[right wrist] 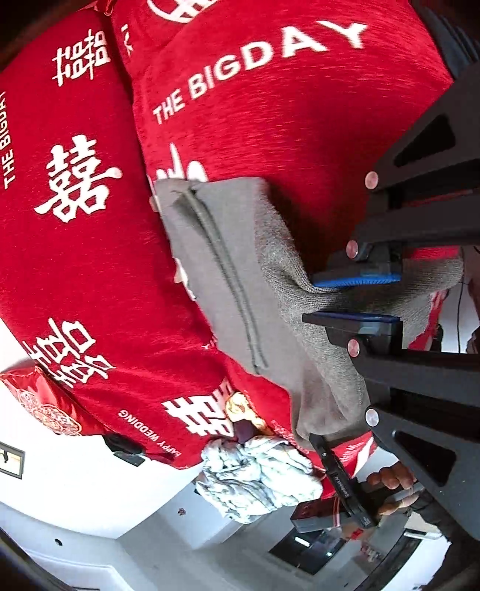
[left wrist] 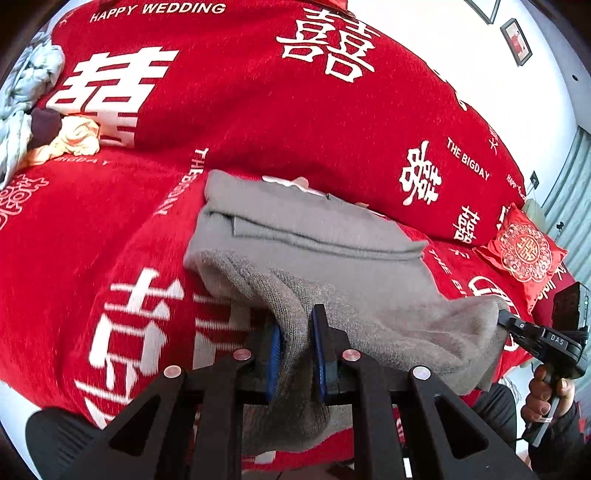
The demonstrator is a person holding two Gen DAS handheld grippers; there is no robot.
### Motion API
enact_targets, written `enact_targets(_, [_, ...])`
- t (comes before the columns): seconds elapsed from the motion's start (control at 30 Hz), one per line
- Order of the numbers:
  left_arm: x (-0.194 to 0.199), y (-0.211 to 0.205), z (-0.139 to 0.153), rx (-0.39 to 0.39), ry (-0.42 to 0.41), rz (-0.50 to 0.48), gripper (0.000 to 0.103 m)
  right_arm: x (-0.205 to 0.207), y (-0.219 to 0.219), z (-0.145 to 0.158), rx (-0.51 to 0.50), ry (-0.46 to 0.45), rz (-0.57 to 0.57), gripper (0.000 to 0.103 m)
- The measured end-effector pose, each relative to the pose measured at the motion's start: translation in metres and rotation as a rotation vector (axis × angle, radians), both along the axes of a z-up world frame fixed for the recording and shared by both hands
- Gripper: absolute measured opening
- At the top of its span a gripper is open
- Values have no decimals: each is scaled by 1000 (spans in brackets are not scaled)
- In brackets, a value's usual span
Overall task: Fold small clothes
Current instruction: 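Lift the hem with both grippers and fold it over toward the collar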
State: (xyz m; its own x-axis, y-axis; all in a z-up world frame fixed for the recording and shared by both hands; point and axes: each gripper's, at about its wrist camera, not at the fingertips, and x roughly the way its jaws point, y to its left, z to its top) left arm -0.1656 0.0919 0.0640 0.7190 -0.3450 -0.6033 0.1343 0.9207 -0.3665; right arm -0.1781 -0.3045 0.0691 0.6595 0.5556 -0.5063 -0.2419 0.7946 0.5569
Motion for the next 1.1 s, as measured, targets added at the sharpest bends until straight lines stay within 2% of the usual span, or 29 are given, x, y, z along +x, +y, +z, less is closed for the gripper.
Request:
enact_targets(0.1, [16, -2, 4, 25, 22, 23, 17, 11, 1, 9, -23, -3, -16, 12])
enact_targets(0.3, [51, -5, 8, 20, 64, 49, 17, 42, 3, 17, -89, 26, -60, 12])
enact_targets(0.57, [89, -4, 14, 30, 89, 64, 17, 83, 5, 26, -112, 48, -89, 12])
enact_targets(1.1, [143, -22, 14, 147, 130, 84, 17, 142, 12, 27, -176, 100, -124, 12])
